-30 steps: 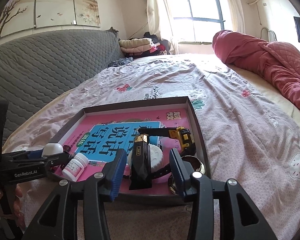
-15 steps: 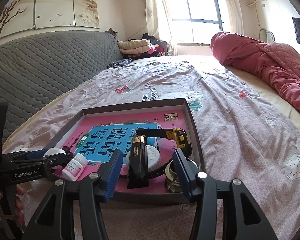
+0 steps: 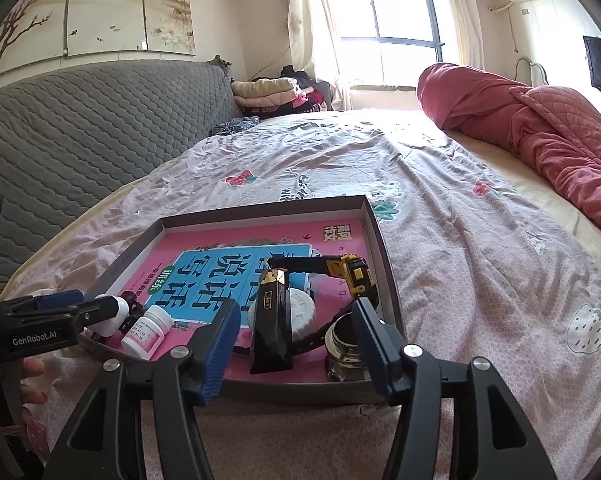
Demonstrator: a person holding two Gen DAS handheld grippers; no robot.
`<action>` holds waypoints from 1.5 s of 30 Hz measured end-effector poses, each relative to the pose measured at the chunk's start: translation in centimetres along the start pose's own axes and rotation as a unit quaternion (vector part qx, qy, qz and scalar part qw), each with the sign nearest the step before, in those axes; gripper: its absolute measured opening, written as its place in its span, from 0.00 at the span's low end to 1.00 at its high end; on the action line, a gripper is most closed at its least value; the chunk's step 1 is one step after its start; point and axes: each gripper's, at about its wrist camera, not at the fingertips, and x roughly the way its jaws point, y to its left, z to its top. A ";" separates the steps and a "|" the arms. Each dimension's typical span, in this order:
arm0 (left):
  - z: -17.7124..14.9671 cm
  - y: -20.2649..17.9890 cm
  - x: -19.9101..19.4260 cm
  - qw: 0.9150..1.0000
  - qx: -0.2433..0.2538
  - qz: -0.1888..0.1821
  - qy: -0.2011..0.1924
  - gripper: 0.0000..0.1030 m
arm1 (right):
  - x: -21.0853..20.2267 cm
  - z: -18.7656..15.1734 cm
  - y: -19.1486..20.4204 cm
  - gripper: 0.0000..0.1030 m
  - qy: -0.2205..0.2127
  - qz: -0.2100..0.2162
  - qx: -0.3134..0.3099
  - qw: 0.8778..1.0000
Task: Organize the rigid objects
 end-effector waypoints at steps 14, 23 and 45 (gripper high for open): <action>-0.7 -1.3 -3.2 1.000 0.018 0.006 -0.018 0.76 | -1.7 -0.7 0.6 0.57 0.005 -0.028 0.001 1.000; -1.1 -1.5 -5.8 0.999 0.023 0.003 -0.024 0.76 | -4.1 -1.1 2.5 0.57 -0.002 -0.038 -0.022 0.999; -2.6 -1.9 -10.5 0.999 0.016 -0.007 -0.034 0.76 | -9.9 -0.1 5.9 0.57 -0.037 -0.057 -0.042 0.997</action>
